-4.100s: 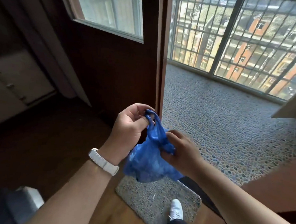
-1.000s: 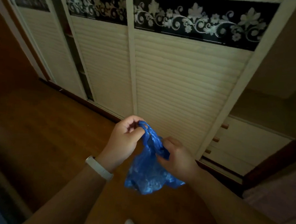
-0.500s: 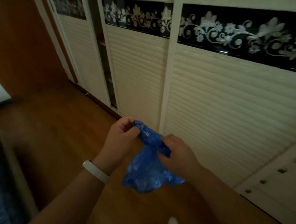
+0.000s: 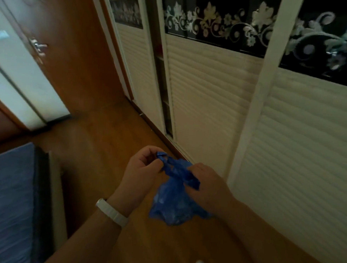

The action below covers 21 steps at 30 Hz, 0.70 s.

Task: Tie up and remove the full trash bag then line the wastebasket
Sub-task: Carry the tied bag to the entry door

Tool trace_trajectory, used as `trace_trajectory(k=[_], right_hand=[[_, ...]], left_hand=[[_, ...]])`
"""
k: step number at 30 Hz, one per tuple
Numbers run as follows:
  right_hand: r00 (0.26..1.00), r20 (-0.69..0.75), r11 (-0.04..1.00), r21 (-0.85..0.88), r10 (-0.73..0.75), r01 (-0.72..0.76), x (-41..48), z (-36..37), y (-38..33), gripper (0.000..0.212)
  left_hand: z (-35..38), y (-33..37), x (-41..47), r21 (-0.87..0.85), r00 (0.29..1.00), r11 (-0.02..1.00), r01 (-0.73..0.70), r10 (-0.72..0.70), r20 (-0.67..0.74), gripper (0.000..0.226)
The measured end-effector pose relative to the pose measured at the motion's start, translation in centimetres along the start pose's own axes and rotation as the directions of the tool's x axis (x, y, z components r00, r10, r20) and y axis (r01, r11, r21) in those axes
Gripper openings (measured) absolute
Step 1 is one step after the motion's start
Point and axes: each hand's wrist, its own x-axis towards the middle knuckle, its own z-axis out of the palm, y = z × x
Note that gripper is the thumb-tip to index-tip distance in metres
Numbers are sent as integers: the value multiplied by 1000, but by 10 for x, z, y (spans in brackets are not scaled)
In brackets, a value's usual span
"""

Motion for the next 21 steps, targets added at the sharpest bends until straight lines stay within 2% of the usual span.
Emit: trace_trajectory(k=[5, 11, 15, 21], right_hand=[[994, 57, 995, 25, -98, 97, 89, -3, 21, 16], [986, 41, 982, 107, -163, 158, 159, 18, 27, 20], [978, 69, 977, 99, -197, 190, 212, 45, 29, 16], [975, 118, 981, 76, -188, 180, 299, 95, 23, 21]], left_hand=[[-11, -3, 66, 30, 993, 999, -12, 16, -113, 46], [-42, -15, 113, -36, 972, 999, 36, -44, -229, 26], [-72, -30, 151, -70, 963, 996, 50, -67, -262, 31], [-143, -71, 225, -163, 953, 985, 47, -93, -288, 25]])
